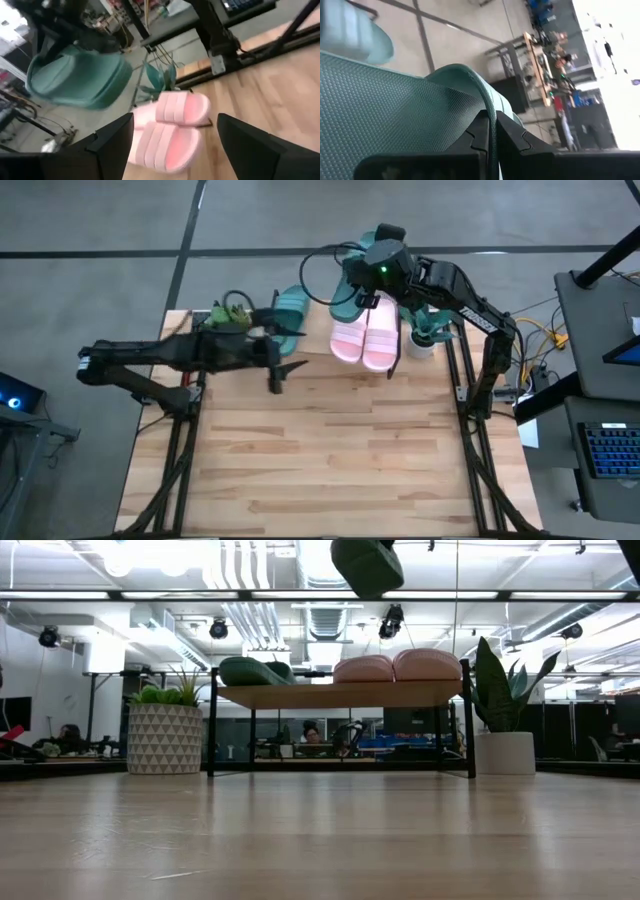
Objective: Pick and place slides into the shelf
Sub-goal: Put the blue slides on the shelf
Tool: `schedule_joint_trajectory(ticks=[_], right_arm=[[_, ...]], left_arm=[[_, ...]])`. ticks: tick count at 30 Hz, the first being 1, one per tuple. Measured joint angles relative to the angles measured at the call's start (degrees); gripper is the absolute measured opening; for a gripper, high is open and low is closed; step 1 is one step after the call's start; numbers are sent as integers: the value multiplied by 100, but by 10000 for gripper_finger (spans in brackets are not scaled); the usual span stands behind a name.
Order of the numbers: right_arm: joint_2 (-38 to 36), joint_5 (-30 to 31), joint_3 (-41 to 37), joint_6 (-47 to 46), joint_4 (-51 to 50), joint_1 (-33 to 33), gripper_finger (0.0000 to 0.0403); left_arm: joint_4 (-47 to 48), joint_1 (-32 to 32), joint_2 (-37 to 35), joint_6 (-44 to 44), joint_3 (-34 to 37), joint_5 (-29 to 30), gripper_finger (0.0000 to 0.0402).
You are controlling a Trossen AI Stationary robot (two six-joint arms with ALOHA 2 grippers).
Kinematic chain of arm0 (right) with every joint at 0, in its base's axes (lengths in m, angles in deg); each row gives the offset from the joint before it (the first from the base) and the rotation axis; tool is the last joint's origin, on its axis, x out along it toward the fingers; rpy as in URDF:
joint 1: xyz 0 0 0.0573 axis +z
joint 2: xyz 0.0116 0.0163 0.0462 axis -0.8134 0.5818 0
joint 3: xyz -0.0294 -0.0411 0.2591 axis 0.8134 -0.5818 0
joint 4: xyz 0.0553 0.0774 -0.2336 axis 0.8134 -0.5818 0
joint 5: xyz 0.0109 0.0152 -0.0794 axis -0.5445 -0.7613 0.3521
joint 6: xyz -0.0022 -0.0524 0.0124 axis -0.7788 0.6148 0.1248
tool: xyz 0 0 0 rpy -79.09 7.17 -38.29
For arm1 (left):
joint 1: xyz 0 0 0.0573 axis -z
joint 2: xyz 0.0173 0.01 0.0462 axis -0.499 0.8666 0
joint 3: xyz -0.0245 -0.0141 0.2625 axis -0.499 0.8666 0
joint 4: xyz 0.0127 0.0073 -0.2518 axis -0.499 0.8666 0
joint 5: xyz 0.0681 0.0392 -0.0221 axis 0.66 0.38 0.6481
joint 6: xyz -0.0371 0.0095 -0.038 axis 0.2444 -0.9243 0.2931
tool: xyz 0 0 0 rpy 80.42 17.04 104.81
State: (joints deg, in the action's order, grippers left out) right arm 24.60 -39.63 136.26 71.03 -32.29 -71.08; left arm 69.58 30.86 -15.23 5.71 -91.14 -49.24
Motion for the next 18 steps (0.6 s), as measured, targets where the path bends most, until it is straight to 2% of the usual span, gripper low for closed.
schedule_joint_trajectory(ticks=[8, 18], right_arm=[[9, -1136, -248, 138, 454, -50, 8], [18, -1533, -1785, 578, 2227, -230, 8]], left_arm=[[695, 0, -933, 703, 21, -406, 270], [532, -2, -1934, 1062, 722, -460, 270]])
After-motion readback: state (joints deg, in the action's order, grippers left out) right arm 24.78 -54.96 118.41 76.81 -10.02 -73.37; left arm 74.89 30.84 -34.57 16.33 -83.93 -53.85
